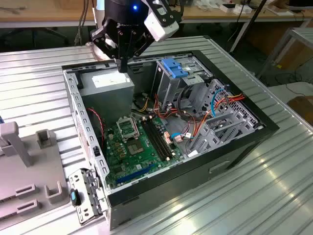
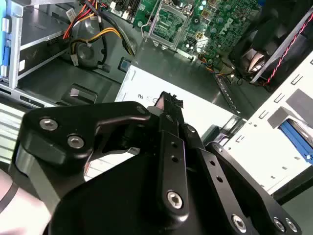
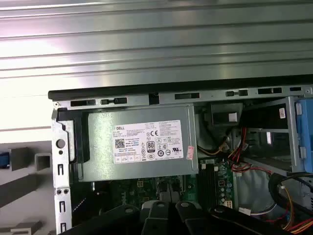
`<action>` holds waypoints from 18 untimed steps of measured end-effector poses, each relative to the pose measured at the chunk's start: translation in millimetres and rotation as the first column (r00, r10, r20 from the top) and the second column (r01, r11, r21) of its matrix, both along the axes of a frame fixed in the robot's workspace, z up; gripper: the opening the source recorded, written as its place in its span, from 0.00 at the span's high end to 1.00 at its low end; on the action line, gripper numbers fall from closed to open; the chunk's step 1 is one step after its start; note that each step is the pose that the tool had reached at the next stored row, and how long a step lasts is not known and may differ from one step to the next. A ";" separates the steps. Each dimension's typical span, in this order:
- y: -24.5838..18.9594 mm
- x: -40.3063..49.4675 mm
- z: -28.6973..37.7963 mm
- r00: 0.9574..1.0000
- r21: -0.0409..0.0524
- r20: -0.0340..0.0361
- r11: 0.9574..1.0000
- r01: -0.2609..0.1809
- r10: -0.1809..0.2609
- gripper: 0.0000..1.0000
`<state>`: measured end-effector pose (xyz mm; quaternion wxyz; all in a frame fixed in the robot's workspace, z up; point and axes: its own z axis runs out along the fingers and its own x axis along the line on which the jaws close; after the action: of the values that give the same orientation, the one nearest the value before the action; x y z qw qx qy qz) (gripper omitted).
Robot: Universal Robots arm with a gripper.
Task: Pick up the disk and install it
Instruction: 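Reach for the disk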
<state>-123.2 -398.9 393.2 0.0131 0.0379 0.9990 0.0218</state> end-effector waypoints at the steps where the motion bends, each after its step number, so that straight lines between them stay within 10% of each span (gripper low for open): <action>1: 0.0 -2.9 0.1 1.000 0.000 0.000 1.000 0.000 0.000 0.89; 18: 0.0 -22.9 0.1 1.000 0.000 0.000 1.000 0.000 0.000 0.89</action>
<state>-146.1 -399.0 393.3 0.0131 0.0379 0.9990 0.0217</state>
